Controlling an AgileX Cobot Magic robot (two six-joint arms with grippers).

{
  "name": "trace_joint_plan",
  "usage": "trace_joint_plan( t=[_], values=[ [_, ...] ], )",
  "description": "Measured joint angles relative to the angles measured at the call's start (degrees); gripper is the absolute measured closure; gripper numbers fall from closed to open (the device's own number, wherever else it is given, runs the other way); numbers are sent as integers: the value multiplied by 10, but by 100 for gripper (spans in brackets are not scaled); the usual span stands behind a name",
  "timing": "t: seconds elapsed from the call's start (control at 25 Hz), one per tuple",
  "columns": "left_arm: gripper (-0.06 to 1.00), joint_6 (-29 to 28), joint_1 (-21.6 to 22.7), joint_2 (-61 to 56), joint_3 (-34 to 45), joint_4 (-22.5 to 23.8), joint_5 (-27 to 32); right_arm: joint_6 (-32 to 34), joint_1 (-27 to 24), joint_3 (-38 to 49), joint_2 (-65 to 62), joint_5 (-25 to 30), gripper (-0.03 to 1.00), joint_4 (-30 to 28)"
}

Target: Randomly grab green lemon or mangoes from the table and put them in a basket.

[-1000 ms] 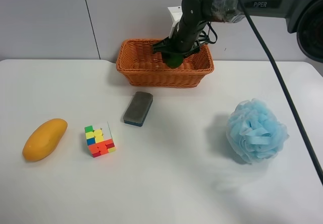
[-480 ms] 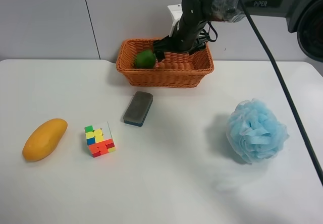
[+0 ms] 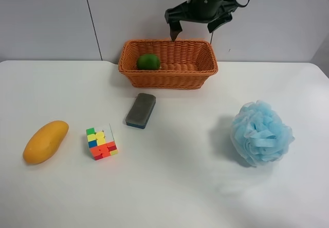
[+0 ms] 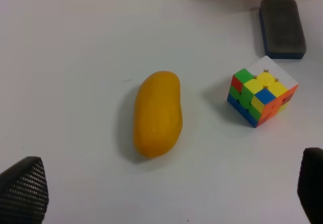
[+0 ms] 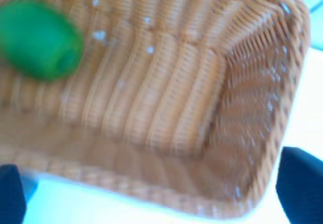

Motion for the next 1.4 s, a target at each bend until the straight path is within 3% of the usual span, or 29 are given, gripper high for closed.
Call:
trace_joint_plan(
  t=[0.32,0.64,1.08,1.4],
  values=[
    [-5,0,0,0,0,0,1,-52,0,0,-117,154,-2,31],
    [-5,0,0,0,0,0,1,-64,10,52,-233,163,-2,36],
    [-5,0,0,0,0,0,1,-69,65,308,-468,164,-2,39],
    [-5,0,0,0,0,0,1,-70,69,467,-638,165,-2,43]
  ],
)
